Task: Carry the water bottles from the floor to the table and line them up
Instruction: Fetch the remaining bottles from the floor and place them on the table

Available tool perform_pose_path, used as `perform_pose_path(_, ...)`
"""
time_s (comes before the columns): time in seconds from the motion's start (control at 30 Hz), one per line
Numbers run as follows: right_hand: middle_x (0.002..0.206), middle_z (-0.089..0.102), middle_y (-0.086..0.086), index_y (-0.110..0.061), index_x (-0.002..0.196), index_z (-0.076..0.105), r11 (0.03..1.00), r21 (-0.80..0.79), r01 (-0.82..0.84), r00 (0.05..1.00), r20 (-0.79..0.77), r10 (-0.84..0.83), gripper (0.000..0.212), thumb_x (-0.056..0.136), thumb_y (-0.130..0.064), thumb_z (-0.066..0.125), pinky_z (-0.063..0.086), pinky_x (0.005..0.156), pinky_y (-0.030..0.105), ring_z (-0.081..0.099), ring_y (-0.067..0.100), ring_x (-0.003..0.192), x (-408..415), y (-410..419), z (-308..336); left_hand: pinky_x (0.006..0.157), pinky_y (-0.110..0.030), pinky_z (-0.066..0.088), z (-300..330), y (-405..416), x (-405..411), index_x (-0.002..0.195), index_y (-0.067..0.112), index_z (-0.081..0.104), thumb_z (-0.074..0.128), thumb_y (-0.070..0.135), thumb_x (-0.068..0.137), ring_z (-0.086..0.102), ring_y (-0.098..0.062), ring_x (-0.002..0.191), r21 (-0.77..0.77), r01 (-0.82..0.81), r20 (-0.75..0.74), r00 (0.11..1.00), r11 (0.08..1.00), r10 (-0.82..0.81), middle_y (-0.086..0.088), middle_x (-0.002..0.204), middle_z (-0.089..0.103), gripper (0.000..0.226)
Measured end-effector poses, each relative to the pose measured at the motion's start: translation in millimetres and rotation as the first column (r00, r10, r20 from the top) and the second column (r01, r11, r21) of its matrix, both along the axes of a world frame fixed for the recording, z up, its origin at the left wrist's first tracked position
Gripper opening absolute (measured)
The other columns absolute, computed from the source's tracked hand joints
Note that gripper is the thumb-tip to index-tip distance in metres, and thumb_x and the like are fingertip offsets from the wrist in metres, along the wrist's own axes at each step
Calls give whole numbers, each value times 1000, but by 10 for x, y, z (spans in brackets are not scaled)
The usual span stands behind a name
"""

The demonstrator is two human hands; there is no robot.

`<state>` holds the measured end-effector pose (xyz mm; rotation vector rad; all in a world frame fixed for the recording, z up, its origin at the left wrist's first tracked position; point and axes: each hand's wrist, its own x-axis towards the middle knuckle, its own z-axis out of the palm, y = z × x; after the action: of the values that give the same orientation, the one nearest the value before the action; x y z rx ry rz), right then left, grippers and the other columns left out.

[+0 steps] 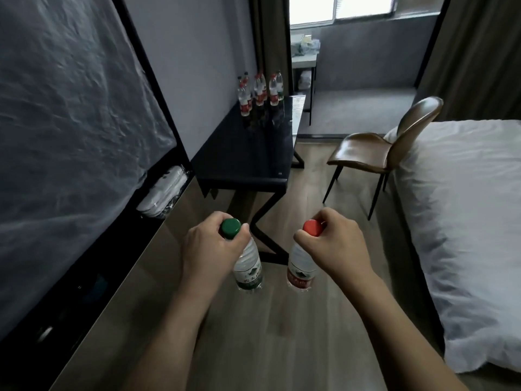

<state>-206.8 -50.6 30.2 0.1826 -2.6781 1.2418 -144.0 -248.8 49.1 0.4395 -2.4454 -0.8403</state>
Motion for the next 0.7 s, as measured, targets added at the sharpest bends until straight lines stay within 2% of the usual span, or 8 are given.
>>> perform_pose_path(0.07, 64, 60, -7, -26, 73, 55, 1000, -1, 9, 1000, -16, -9, 25, 63, -48, 62, 55, 61, 41, 59, 14, 63, -337, 38, 46, 57, -27, 45, 45, 24, -326, 76, 26, 61, 72, 44, 79, 59, -8, 63, 5, -1, -26, 1000, 1000, 1, 12, 63, 61, 21)
perform_pose_path(0.17, 65, 59, -7, -24, 73, 55, 1000, -4, 24, 999, -34, -24, 25, 64, -46, 63, 54, 61, 41, 59, 15, 63, -796, 73, 96, 54, -13, 34, 89, 20, -772, 78, 29, 60, 71, 49, 80, 56, 3, 62, -26, 7, -33, 999, 1000, -8, 16, 61, 59, 23)
perform_pose_path(0.23, 66, 59, -8, -24, 74, 55, 1000, -1, 25, 999, -34, -25, 26, 65, -47, 64, 55, 63, 41, 59, 15, 64, -1090, 82, 93, 54, -9, 29, 95, 10, -1066, 82, 30, 60, 70, 50, 81, 54, 7, 62, -48, 13, -22, 1000, 999, -14, 17, 61, 57, 22)
perform_pose_path(0.33, 65, 57, -8, -25, 73, 53, 999, 10, 36, 999, -17, -36, 26, 65, -47, 63, 55, 62, 41, 58, 15, 63, -1558, 63, 17, 54, -11, 32, 11, -45, -1545, 83, 29, 60, 70, 48, 82, 56, 5, 64, -23, 34, -18, 999, 999, -35, 16, 62, 56, 21)
perform_pose_path(0.47, 62, 56, -9, -25, 70, 52, 998, 31, 60, 998, -8, -59, 27, 63, -49, 62, 54, 59, 39, 57, 13, 61, -2234, -27, -131, 60, -27, 43, -151, -147, -2242, 84, 29, 61, 68, 50, 83, 57, -2, 65, 13, 72, 30, 997, 997, -73, 14, 65, 59, 23)
perform_pose_path(0.7, 66, 58, -12, -28, 77, 56, 997, 69, 32, 999, -6, -32, 24, 64, -47, 64, 54, 59, 36, 57, 8, 64, -3481, -337, -104, 60, -26, 47, -204, -437, -3560, 83, 30, 59, 67, 52, 83, 60, -2, 66, 74, 137, 27, 990, 988, -139, 13, 67, 61, 23)
